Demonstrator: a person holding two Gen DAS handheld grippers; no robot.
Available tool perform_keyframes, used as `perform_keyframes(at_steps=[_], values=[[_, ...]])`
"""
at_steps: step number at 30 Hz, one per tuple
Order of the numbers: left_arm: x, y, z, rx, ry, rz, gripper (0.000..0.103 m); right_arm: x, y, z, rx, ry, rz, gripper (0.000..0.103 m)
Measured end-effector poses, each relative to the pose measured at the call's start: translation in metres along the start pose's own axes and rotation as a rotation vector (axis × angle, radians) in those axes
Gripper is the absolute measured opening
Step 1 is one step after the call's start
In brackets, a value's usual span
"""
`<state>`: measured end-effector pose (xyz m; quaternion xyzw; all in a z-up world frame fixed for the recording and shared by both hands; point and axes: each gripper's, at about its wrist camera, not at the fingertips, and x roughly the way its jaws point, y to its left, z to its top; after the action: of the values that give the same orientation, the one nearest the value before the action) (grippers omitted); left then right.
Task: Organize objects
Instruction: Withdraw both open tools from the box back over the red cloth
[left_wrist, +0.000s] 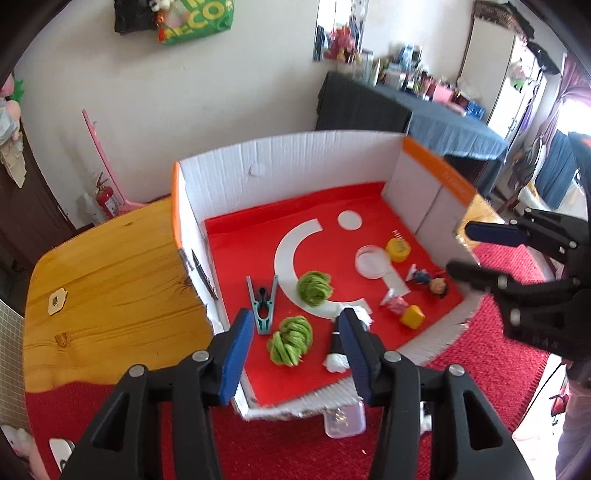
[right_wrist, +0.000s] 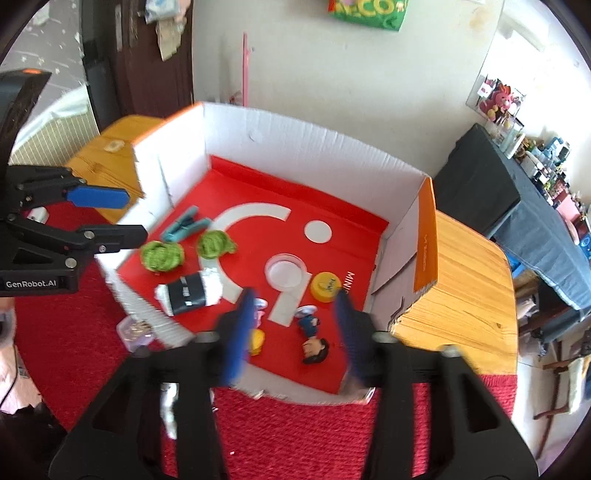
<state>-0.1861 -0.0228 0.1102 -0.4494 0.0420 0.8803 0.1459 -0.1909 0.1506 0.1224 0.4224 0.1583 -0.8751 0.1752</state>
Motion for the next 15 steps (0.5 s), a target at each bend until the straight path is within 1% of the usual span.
perform_keyframes(at_steps=[1, 5, 8, 11, 12, 13, 15], values=[[-0.004, -0.002, -0.003, -0.001, -0.018, -0.001, 0.051, -0.006, 0.002, -0.002, 0.000, -0.022, -0.002, 0.063], [-0.013, -0.008, -0.017, -0.021, -0.064, -0.025, 0.051, -0.027, 0.009, -0.016, 0.025, -0.098, 0.018, 0.063], [-0.018, -0.011, -0.028, -0.046, -0.097, -0.033, 0.058, -0.041, 0.012, -0.028, 0.049, -0.148, 0.028, 0.063], [-0.026, -0.016, -0.041, -0.052, -0.142, -0.024, 0.059, -0.052, 0.017, -0.039, 0.063, -0.192, 0.039, 0.070], [-0.028, -0.015, -0.043, -0.053, -0.157, -0.017, 0.061, -0.055, 0.019, -0.043, 0.068, -0.206, 0.039, 0.071], [-0.031, -0.017, -0.046, -0.056, -0.170, -0.012, 0.065, -0.059, 0.022, -0.048, 0.071, -0.224, 0.038, 0.072], [-0.038, -0.020, -0.055, -0.064, -0.205, 0.001, 0.070, -0.065, 0.026, -0.056, 0.078, -0.250, 0.030, 0.079]])
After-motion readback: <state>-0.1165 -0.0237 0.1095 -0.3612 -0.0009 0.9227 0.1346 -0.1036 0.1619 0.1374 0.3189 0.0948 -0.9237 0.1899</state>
